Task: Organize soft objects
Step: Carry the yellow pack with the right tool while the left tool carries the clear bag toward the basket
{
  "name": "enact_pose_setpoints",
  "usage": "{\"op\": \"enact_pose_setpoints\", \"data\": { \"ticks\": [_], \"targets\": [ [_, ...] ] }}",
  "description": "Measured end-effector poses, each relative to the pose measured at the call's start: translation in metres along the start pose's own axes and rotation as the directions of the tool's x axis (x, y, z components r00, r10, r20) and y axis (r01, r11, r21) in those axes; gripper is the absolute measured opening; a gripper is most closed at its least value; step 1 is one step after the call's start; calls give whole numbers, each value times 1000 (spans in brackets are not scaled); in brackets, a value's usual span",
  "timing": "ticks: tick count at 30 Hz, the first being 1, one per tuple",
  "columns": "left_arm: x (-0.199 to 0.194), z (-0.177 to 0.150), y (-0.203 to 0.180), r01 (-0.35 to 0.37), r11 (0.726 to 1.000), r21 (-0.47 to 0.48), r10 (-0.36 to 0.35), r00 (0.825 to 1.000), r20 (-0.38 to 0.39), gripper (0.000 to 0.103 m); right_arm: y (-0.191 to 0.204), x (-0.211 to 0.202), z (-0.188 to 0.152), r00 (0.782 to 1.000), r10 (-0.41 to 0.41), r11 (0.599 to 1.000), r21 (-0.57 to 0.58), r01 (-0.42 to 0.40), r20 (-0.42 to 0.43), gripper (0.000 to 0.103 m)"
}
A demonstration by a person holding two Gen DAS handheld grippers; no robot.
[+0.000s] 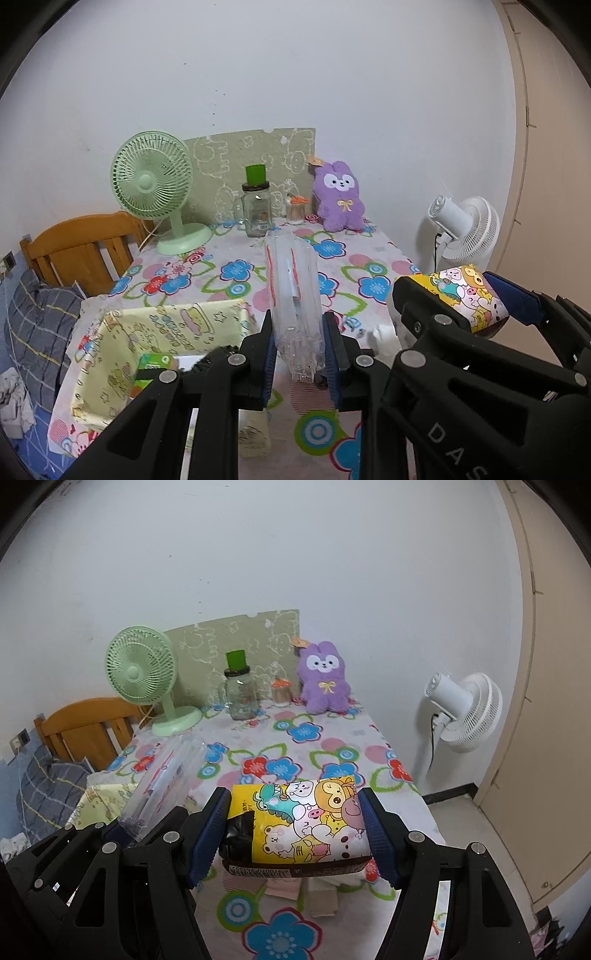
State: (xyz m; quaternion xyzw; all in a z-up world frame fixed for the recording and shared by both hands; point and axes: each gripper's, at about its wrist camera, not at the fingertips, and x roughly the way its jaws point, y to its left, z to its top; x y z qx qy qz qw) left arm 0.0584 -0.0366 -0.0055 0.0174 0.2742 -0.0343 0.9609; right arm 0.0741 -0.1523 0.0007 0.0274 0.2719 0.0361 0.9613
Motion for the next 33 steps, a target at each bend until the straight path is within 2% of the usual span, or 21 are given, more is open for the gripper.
{"op": "enact_pose_setpoints", "data": {
  "ticks": [15,33],
  "targets": [
    [-6,6,46,-27,1000,-7,27,999,20,22,48,5,11,998,56,998,-24,-56,9,73],
    [11,-5,100,-79,996,-45,77,996,-40,22,103,34,6,990,135,987,-79,-139,-43,73]
  ]
}}
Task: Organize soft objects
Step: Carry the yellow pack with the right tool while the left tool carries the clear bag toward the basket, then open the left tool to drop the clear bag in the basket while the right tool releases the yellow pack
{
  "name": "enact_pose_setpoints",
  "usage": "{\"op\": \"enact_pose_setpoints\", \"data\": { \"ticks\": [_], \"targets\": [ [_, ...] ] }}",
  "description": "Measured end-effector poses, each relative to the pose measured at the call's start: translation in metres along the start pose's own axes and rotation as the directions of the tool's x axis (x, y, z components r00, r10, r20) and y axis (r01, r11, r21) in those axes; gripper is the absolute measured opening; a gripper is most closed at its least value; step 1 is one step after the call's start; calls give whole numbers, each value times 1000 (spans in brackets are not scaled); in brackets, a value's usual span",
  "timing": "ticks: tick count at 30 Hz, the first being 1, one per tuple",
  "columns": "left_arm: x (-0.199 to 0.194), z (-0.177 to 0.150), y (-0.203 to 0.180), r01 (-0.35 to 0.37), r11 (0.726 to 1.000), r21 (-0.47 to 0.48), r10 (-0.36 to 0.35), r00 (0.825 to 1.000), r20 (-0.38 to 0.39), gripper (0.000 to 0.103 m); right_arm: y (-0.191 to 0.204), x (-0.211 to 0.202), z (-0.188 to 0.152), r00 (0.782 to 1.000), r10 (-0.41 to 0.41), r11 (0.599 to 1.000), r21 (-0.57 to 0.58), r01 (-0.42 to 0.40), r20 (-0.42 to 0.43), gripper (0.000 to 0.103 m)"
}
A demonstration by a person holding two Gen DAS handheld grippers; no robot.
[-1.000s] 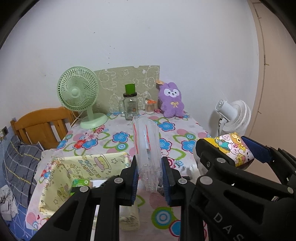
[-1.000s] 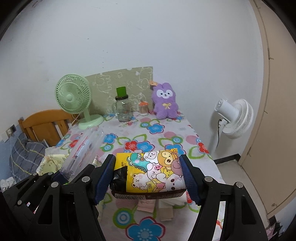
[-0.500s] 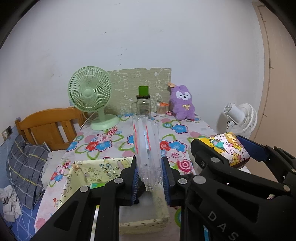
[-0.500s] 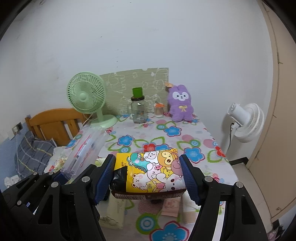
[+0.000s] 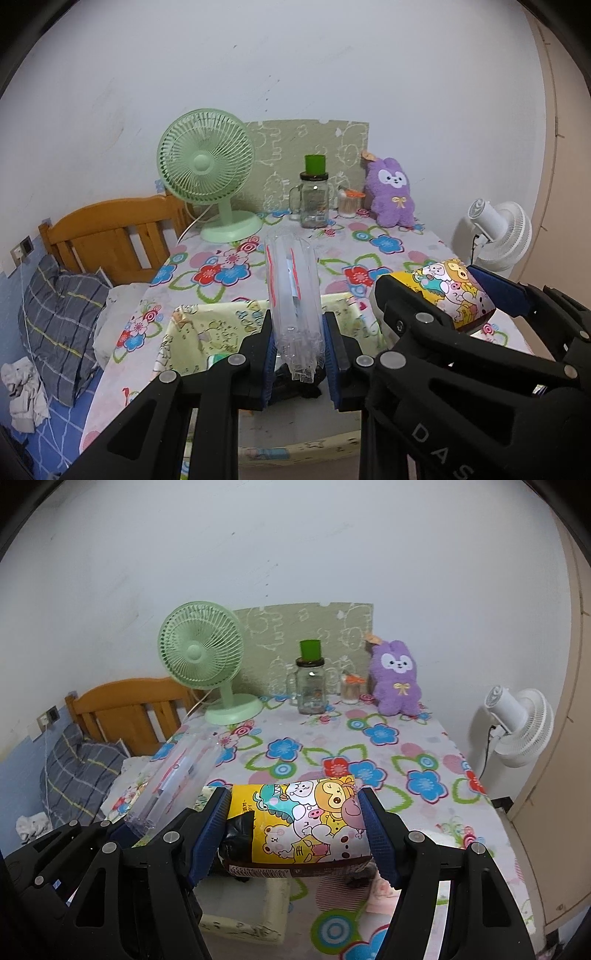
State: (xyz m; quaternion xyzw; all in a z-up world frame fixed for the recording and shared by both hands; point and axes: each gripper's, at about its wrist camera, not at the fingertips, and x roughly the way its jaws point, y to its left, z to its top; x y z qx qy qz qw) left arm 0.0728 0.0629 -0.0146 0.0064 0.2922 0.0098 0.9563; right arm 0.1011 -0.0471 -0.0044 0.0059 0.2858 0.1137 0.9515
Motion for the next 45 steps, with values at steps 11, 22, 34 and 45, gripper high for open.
{"op": "enact_pose_setpoints", "data": {
  "ticks": [11,22,34,45],
  "targets": [
    [19,-13,24,-18,1000,-4,18,998,-63,23,26,27,-10,998,36,999,-15,-37,-50,73],
    [40,-36,42,12,999,-35,-18,984,-176,28,44,53,-24,991,55,997,-49,-61,-121,72],
    [44,-35,52,-1,998,-55,-9,985,-173,67,56,65,-26,987,75,994,-70,-86,-139,72],
    [53,-24,64,-69,997,-27,63,983,-175,80,65,77,-15,986,110,990,-74,-120,-124,74]
  ]
}}
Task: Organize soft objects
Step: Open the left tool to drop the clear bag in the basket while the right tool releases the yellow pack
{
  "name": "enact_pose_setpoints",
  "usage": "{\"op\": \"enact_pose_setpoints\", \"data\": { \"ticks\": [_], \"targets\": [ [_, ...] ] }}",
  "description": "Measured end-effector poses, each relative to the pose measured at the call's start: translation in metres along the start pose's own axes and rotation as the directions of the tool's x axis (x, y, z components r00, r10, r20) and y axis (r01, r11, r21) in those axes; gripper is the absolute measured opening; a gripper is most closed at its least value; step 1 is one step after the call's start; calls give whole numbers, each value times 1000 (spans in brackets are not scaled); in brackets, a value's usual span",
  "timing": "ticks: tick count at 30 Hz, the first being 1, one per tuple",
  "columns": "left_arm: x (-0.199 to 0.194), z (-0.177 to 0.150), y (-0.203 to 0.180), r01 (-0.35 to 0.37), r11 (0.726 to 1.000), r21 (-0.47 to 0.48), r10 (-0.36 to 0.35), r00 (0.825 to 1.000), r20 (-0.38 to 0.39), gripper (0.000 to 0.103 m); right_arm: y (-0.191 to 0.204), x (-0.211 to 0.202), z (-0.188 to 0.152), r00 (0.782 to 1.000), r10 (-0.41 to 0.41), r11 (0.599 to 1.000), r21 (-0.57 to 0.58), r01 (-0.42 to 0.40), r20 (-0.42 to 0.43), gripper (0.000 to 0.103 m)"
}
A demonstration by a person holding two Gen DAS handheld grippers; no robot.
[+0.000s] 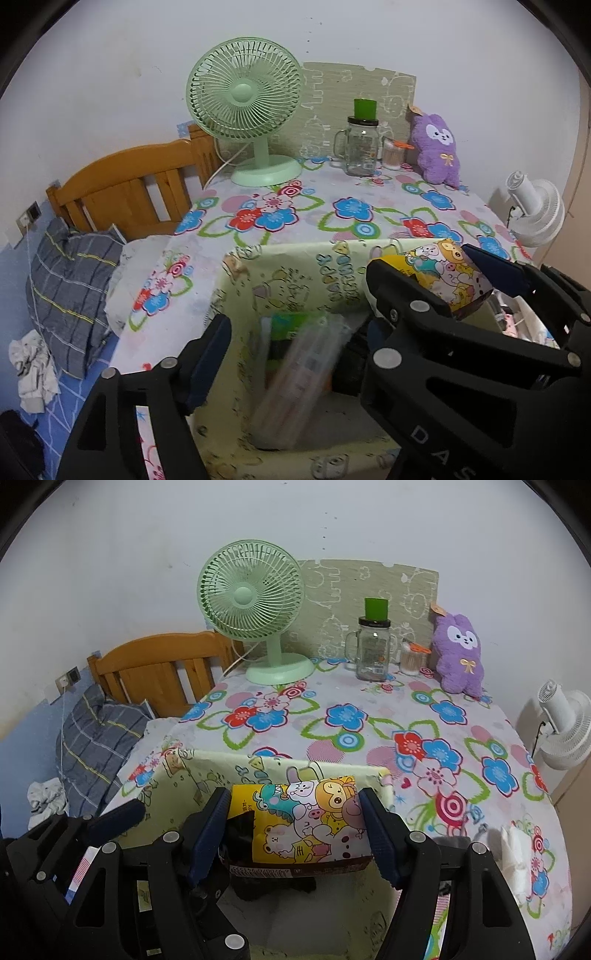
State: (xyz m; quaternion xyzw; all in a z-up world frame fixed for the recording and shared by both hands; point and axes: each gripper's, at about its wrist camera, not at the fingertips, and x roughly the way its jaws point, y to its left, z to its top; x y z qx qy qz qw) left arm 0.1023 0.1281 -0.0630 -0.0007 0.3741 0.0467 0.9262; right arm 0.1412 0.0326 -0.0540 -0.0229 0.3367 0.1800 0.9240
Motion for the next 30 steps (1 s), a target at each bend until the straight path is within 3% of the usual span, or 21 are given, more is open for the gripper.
{"op": "enact_pose_setpoints", "data": {
  "ticks": [5,14,22,30],
  "targets": [
    [3,0,3,-12,1000,7,12,1000,-4,84,4,9,4,1000,16,1000,-21,-16,-18,77],
    [4,0,1,13,1000,8,-13,1000,-17,91,6,14,4,999,24,999,-36,-25,-26,98],
    [4,0,-4,6,1000,15,-5,999,-43,93,2,17,3,997,34,999,-24,-36,-71,99],
    [-8,1,-4,-17,1000,-3,17,1000,-21,97,-3,6,5,999,30,998,-46,-32,-40,99]
  ]
}}
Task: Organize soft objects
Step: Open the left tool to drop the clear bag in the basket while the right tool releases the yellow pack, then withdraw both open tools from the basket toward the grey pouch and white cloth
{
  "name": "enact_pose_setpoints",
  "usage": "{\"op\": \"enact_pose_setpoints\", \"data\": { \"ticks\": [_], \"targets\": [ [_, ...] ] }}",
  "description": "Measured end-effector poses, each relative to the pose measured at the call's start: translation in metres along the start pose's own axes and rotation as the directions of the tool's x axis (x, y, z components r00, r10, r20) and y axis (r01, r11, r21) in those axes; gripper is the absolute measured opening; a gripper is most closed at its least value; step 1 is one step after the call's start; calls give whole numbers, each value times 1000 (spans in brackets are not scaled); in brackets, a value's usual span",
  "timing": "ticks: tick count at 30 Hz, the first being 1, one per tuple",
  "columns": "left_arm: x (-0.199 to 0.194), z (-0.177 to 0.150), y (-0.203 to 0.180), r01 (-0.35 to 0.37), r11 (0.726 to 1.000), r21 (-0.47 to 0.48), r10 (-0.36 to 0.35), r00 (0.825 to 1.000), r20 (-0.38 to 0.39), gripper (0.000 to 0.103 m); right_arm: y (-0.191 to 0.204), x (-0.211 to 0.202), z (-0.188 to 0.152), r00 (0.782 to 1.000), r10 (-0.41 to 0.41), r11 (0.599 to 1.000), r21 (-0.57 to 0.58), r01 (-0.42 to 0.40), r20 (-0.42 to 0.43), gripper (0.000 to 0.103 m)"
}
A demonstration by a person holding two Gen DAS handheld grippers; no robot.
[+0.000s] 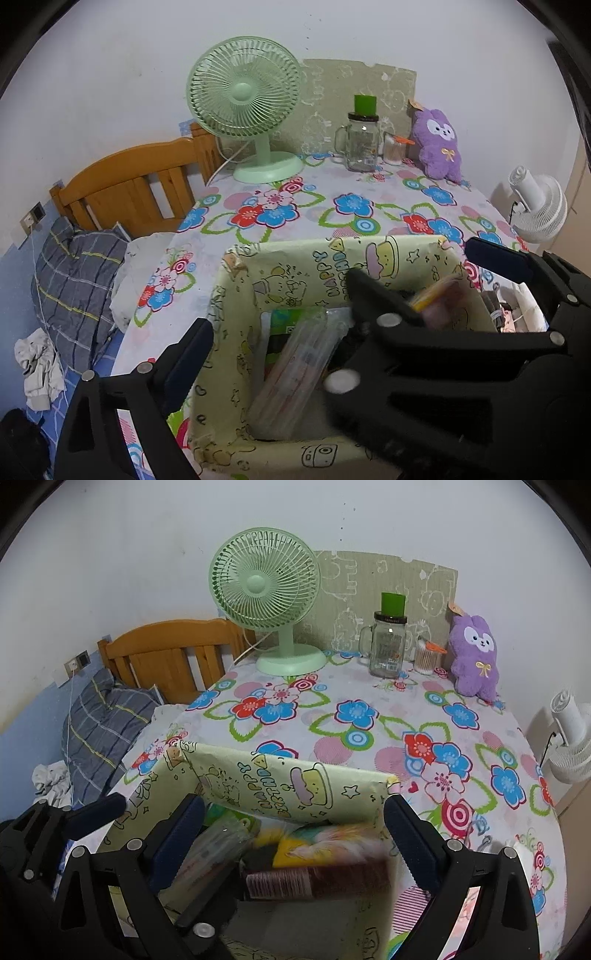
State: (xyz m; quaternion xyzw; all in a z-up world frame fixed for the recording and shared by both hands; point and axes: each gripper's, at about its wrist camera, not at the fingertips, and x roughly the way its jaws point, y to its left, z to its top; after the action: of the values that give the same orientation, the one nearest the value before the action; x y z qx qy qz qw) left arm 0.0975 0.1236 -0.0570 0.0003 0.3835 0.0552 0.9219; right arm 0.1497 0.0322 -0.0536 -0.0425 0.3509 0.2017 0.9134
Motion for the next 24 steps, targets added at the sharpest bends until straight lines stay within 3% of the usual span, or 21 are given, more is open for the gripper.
{"op": "enact_pose_setpoints", "data": {
  "ticks": [6,24],
  "targets": [
    [-3,1,-3,-17,1000,2,17,1000,-1,98,-6,-8,0,1000,7,1000,3,-7,11,99],
    [-26,7,-40,21,999,34,-22,999,38,98,-30,-51,-3,998,-8,1000,21,7,58,99]
  ]
}}
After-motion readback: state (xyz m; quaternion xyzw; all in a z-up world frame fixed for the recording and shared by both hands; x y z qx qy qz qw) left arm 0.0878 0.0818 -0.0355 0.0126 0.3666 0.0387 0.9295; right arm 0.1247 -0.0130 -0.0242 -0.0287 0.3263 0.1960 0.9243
